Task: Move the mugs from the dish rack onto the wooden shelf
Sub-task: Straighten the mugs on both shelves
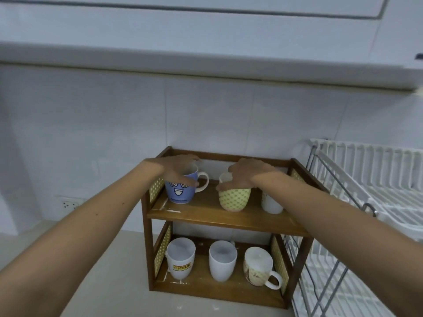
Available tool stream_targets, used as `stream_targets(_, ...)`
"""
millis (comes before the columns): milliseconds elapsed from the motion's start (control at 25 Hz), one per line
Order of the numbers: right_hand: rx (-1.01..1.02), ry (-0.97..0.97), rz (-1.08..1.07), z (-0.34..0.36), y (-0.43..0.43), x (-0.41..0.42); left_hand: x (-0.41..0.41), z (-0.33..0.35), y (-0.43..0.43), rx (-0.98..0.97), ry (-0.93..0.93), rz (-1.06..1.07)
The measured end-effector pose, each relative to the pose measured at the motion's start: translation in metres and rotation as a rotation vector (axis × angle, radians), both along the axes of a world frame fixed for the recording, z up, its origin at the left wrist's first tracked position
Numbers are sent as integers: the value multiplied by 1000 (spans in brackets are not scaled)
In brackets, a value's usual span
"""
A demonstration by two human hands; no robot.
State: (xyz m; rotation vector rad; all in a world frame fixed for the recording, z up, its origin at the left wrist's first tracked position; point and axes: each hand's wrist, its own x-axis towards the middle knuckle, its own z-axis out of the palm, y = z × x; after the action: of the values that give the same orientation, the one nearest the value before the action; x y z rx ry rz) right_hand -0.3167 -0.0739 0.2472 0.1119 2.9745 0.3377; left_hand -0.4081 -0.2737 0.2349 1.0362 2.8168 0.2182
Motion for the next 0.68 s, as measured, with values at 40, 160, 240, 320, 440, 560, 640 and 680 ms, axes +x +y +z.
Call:
stream_targets(40, 45, 73, -25, -5, -3, 0, -1, -3, 3, -15, 75, 55)
stream_targets(160, -24, -44, -49, 2, 4, -7, -3, -3, 6, -94, 161, 96)
stream_targets(240, -257, -340, -10, 17, 7, -6, -5, 2, 4, -93, 104, 49)
stream_targets(320, -308, -399, 87, 24, 13, -7, -6, 4, 3, -109, 76, 12)
stream_targets(440, -271, -223, 125, 15, 12, -11, -6, 2, 4, -94, 58, 23)
stream_targets(560, -256, -51, 29, 1, 4, -10, -6, 1, 7, -84, 161, 40)
stream_targets(640, -226, -20, 11, -3, 3, -14, -7, 3, 7, -68, 180, 42)
stream_targets(680, -271, -76, -13, -2, 4, -17, -6, 3, 6, -56, 175, 38)
